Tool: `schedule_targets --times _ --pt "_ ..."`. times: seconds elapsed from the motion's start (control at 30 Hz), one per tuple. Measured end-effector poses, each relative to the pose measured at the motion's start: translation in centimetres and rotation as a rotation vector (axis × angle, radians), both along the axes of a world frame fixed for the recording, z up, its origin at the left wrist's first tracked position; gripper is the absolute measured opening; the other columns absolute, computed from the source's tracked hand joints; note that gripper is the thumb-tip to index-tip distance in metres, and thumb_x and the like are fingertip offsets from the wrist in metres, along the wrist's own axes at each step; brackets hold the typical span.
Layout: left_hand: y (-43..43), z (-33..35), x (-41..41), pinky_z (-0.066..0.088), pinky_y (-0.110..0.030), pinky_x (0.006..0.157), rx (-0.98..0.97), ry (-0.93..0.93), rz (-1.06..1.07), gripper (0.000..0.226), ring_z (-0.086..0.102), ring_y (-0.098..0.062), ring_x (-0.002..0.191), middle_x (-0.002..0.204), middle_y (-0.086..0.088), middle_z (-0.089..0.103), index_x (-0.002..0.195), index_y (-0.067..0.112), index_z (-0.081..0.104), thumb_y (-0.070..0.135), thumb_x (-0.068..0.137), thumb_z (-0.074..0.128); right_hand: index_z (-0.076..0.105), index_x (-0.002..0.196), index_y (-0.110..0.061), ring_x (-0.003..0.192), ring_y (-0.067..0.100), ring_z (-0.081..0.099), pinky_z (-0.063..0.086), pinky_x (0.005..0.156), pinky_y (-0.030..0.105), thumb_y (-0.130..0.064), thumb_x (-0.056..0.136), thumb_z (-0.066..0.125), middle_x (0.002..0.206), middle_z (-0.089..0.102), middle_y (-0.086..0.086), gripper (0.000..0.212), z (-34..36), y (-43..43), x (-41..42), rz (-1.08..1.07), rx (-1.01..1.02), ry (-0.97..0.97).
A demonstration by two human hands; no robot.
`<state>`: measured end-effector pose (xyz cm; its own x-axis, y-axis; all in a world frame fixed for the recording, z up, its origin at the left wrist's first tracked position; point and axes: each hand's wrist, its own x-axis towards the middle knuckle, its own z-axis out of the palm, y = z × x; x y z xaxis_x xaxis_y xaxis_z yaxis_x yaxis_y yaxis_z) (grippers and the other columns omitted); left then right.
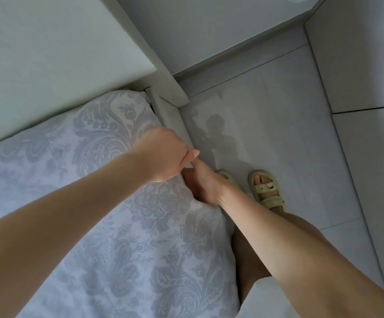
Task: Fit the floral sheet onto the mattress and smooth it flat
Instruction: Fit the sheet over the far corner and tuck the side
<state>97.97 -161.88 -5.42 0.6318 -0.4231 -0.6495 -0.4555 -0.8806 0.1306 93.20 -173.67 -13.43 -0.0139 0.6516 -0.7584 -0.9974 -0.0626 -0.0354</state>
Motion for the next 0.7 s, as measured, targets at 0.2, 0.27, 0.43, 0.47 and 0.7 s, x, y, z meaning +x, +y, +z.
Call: schedule_targets --times 0.2,0.27,0.43,0.47,0.7 --pt "-3.4 -1.6 -1.7 0.046 -0.035 0.079 0.210 0.167 -0.143 0.063 0.057 -0.027 0.094 0.090 -0.009 0.062 0.092 0.011 0.063 0.044 0.100 0.009 0.061 0.111 -0.012 0.102 0.023 0.062 0.048 0.084 0.026 -0.032 0.100 0.041 0.104 0.067 0.007 0.031 -1.2 -6.7 -3.4 -0.222 -0.552 -0.288" --pt "-4.4 -2.1 -2.0 0.041 -0.034 0.076 0.289 0.207 -0.143 0.060 0.056 -0.029 0.104 0.104 -0.011 0.063 0.114 0.011 0.061 0.042 0.102 0.010 0.054 0.121 -0.016 0.103 0.018 0.059 0.046 0.080 0.023 -0.030 0.088 0.062 0.119 0.061 0.010 0.037 -1.5 -7.8 -4.8 -0.053 -0.486 -0.332" --pt "-5.6 -1.7 -2.1 0.038 -0.033 0.080 0.394 0.225 -0.093 0.050 0.052 -0.028 0.113 0.120 -0.010 0.058 0.131 0.015 0.046 0.038 0.103 0.011 0.045 0.130 -0.020 0.087 0.009 0.059 0.046 0.067 0.007 -0.029 0.085 0.069 0.108 0.056 0.000 0.053 -0.3 -7.3 -6.2 0.202 -0.421 -0.356" --pt "-5.6 -1.7 -2.1 0.038 -0.033 0.081 0.400 0.229 -0.070 0.052 0.052 -0.028 0.114 0.122 -0.011 0.057 0.130 0.012 0.045 0.039 0.102 0.011 0.053 0.120 -0.018 0.077 0.010 0.060 0.048 0.061 0.008 -0.025 0.084 0.071 0.098 0.060 0.002 0.041 0.1 -7.3 -6.3 0.190 -0.480 -0.399" --pt "-4.7 -1.5 -2.5 0.041 -0.039 0.088 0.334 0.148 -0.040 0.055 0.055 -0.031 0.101 0.105 -0.014 0.062 0.114 0.008 0.048 0.045 0.099 0.009 0.071 0.093 -0.012 0.079 0.015 0.069 0.057 0.076 0.026 -0.001 0.089 0.059 0.086 0.073 0.004 0.017 2.8 -8.6 -7.9 -0.159 -0.524 -0.495"
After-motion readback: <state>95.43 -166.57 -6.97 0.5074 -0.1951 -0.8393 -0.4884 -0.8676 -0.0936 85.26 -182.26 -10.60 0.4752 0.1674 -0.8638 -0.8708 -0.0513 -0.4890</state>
